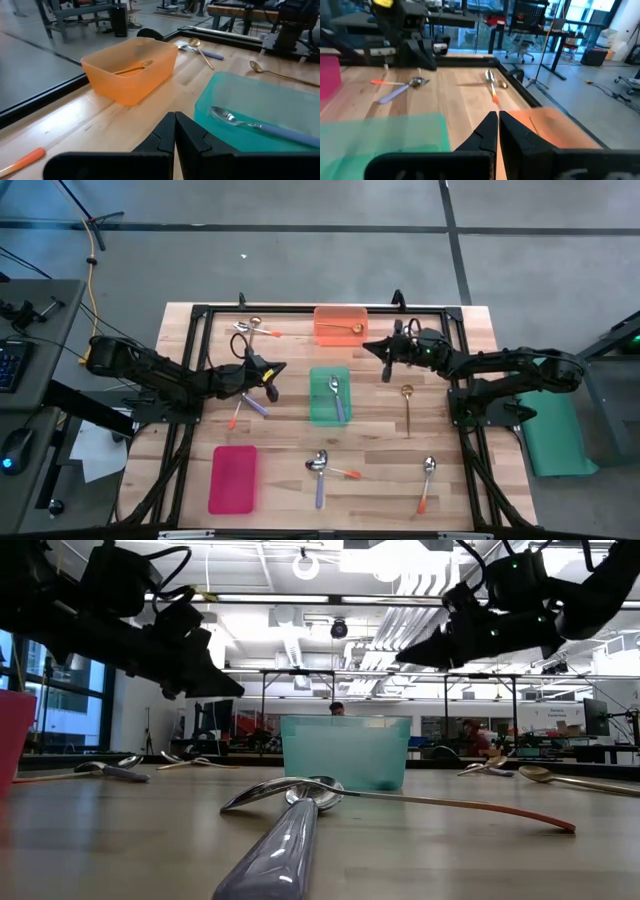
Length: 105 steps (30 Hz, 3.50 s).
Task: Sort silverware by color (type)
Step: Put the orange spoon into the red bin
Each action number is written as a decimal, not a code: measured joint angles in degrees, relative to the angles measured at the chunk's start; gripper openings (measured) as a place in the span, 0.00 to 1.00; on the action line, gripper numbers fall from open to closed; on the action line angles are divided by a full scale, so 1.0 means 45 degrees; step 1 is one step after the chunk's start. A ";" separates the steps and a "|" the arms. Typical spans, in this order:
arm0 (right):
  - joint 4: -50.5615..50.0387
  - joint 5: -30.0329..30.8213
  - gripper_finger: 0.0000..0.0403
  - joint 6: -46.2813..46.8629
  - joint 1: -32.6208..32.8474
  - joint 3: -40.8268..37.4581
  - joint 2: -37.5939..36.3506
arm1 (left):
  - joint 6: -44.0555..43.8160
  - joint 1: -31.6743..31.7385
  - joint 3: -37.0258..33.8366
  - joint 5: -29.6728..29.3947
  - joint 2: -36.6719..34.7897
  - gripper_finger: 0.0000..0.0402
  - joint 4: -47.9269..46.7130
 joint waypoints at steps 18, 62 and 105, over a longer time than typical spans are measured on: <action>-0.3658 -0.0106 0.00 0.0827 -0.0066 0.2748 0.0000 | -0.0505 0.0390 0.0005 0.1117 0.0000 0.00 0.0000; -0.4682 -0.0258 0.00 -0.2729 -0.2683 0.2753 0.0010 | 0.7230 0.8610 1.7902 0.6959 0.7580 0.06 -2.6274; -0.3949 -0.1710 0.00 -0.3142 -0.2673 0.2749 0.0005 | 0.9012 0.8600 1.8532 0.3803 1.0414 0.26 -2.6555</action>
